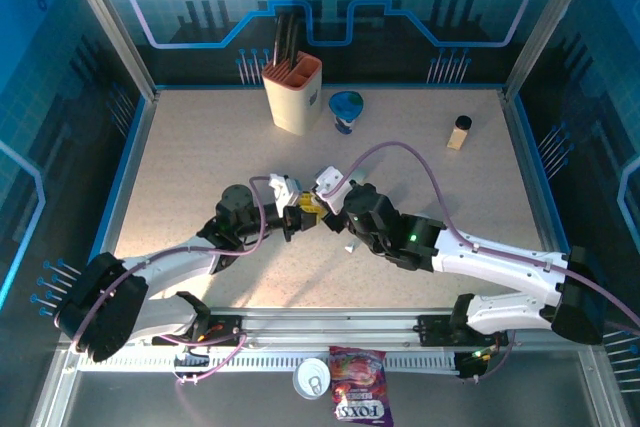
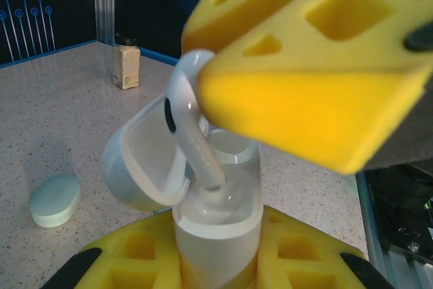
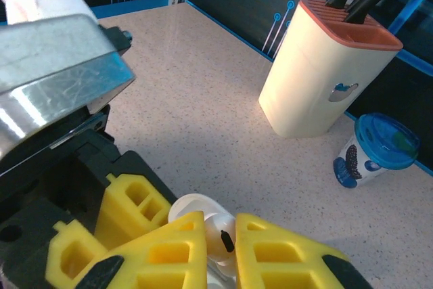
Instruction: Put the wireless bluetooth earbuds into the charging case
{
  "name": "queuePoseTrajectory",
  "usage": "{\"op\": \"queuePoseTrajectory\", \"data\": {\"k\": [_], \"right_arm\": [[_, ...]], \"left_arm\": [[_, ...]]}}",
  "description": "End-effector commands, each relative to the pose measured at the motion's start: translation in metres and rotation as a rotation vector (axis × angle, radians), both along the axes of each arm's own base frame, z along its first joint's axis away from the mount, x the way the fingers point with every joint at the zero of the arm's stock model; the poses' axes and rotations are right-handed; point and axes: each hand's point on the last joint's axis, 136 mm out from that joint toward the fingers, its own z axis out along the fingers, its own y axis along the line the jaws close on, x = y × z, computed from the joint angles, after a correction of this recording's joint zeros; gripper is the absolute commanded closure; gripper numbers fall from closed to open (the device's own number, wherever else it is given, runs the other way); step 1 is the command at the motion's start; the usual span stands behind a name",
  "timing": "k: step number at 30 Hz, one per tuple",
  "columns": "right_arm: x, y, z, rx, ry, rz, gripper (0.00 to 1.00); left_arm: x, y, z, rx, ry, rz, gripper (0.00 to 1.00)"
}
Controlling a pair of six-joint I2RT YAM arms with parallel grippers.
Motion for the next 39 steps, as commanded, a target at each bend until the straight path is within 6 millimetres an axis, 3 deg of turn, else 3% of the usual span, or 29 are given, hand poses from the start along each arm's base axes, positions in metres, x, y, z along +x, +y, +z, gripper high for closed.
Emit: {"op": "queuePoseTrajectory", "data": {"k": [1,12,15,18,23,28,31,35,39], "right_arm": [[-0.005,0.007,0.0,0.036,0.007,0.022,0.85],[-0.013,0.008,-0.02,0.06,0.054,0.054,0.83],[-0.017,0.008,-0.021,0.077,0.071,0.068,0.75],[-0.017,0.004,-0.013,0.115,0.068,0.053,0.61],[-0.017,-0.018,0.015,0.26,0.05,0.036,0.5],[-0.013,-0.049,0.018,0.442,0.121,0.02,0.46],[-0.003,-0.078,-0.006,0.493,0.211,-0.106,0.46],[0.004,-0.115,-0.077,0.459,0.48,-0.319,0.46],[-0.006,-0.108,-0.142,0.353,0.716,-0.331,0.47]], "left_arm": [[0.0,-0.004,0.022,-0.039,-0.013,-0.007,0.85],[0.004,0.0,0.033,-0.055,0.015,0.028,0.89],[0.005,0.001,0.032,-0.052,0.016,0.041,0.89],[0.005,0.002,0.03,-0.047,0.012,0.045,0.89],[0.004,0.004,0.021,-0.025,0.001,0.056,0.9],[0.003,0.008,0.013,0.007,-0.003,0.071,0.9],[0.002,0.011,0.009,0.019,-0.008,0.08,0.9],[-0.001,0.013,0.006,0.024,-0.009,0.082,0.9],[-0.002,0.013,0.003,0.02,-0.004,0.08,0.9]]}}
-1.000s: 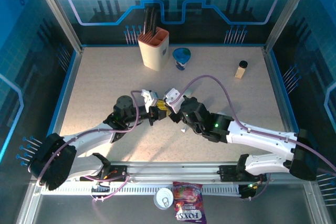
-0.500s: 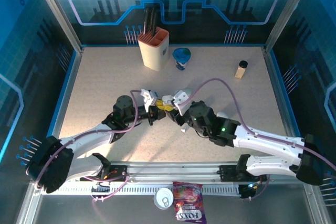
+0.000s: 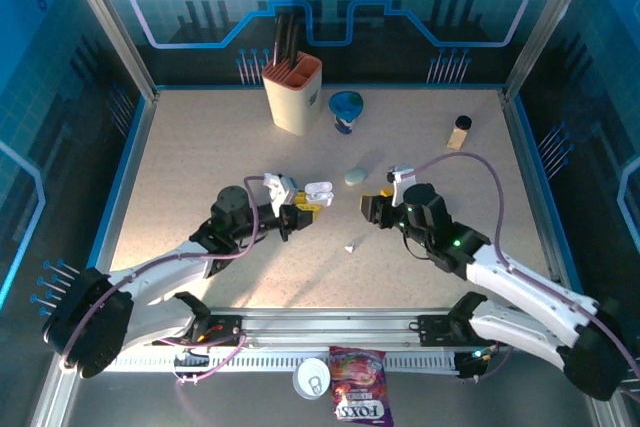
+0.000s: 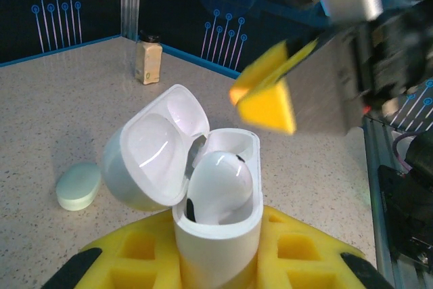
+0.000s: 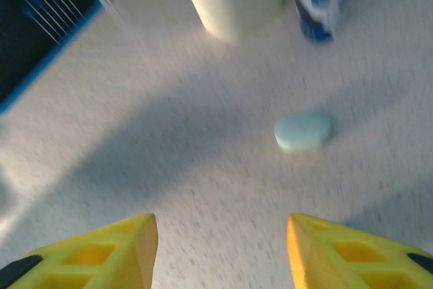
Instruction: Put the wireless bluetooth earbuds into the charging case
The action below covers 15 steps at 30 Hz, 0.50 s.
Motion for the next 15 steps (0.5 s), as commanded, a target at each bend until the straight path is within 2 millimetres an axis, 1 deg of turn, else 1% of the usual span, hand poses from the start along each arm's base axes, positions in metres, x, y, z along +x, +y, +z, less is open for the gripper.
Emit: {"op": "queuePoseTrajectory", "data": {"k": [1,2,4,10,12,15], "right_arm": [[-0.027,0.009,-0.069,-0.012,0.302,0.052,0.48],[-0.028,0.014,-0.079,-0.013,0.338,0.072,0.49],[-0.028,0.025,-0.093,-0.012,0.389,0.098,0.5],[-0.029,0.058,-0.13,-0.067,0.545,0.213,0.49],[-0.03,0.068,-0.14,-0.08,0.588,0.247,0.49],[-0.028,0.077,-0.148,-0.095,0.607,0.271,0.49]], "left_arm": [[-0.003,0.002,-0.002,0.004,-0.025,0.004,0.9],[-0.003,0.002,-0.003,0.003,-0.018,0.004,0.9],[-0.003,0.001,-0.002,-0.001,-0.014,0.005,0.9],[-0.005,0.002,-0.001,-0.008,-0.004,0.006,0.9],[-0.006,0.004,-0.001,-0.006,-0.004,0.013,0.9],[-0.008,0.007,-0.002,-0.005,-0.005,0.022,0.9]]}}
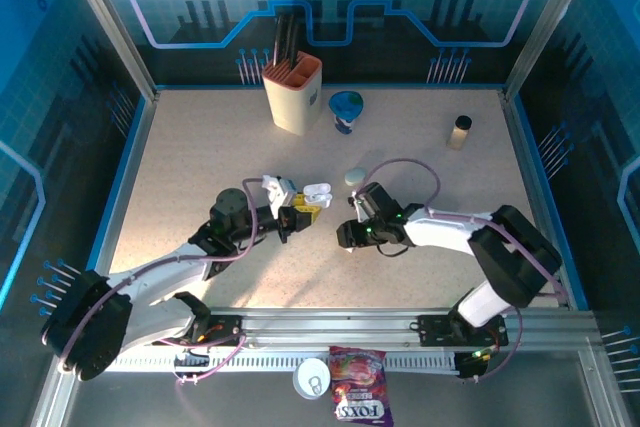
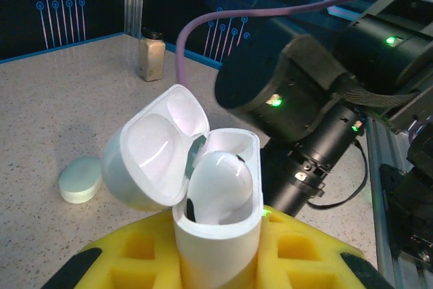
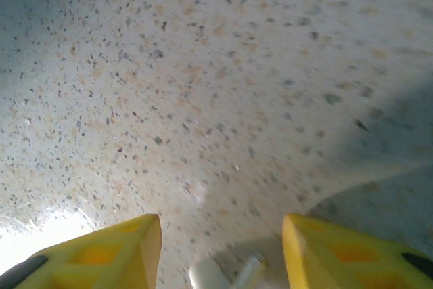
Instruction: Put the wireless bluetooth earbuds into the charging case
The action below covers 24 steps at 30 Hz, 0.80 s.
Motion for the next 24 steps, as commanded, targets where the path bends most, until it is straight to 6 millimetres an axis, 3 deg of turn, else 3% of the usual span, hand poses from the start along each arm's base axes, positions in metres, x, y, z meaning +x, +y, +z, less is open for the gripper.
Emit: {"op": "queuePoseTrajectory", "data": {"k": [1,6,16,24], "right_arm": [[-0.004,0.022,0.001,0.047,0.031,0.077,0.49],[-0.012,0.022,-0.007,0.041,0.068,0.094,0.49],[-0.057,0.01,-0.007,-0.019,0.119,0.118,0.49],[-0.079,0.016,-0.003,-0.036,0.129,0.14,0.47]], "left_arm": [[-0.005,0.004,0.001,-0.003,-0.007,0.012,0.9],[-0.007,0.006,0.0,0.005,-0.009,0.02,0.9],[-0.007,0.006,0.002,0.007,-0.022,0.016,0.9],[-0.008,0.005,0.005,-0.002,-0.018,0.009,0.9]]}}
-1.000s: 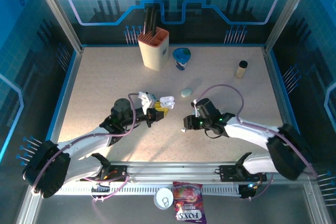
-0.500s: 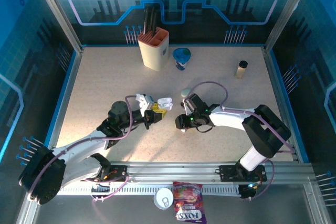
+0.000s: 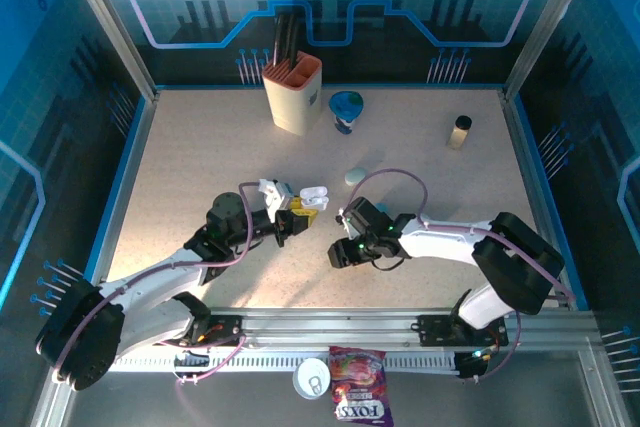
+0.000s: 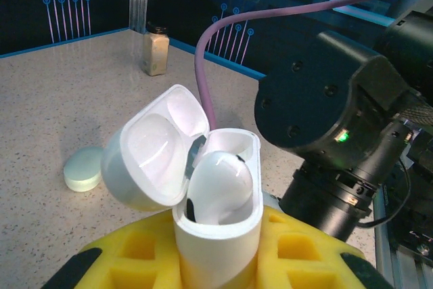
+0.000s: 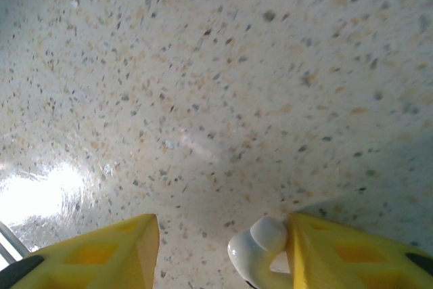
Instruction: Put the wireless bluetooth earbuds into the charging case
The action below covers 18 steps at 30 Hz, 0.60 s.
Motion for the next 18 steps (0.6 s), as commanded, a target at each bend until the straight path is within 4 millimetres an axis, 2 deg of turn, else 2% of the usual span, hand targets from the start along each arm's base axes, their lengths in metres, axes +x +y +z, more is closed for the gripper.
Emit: {"op": "queuePoseTrajectory", "data": {"k": [1,4,9,18], "right_arm": [[-0.021,-0.004,-0.003,-0.034,0.059,0.007,0.47],[-0.023,0.0,-0.001,-0.033,0.051,0.015,0.48],[-0.024,0.003,-0.001,-0.037,0.048,0.021,0.62],[-0.019,-0.003,-0.016,-0.109,0.049,0.003,0.76]], "left_arm": [[-0.003,-0.001,0.009,-0.013,-0.028,-0.008,0.9],[-0.002,-0.001,0.008,-0.014,-0.025,-0.005,0.9],[-0.002,-0.001,0.008,-0.015,-0.02,-0.005,0.9],[-0.002,-0.001,0.002,-0.003,-0.007,-0.003,0.9]]}}
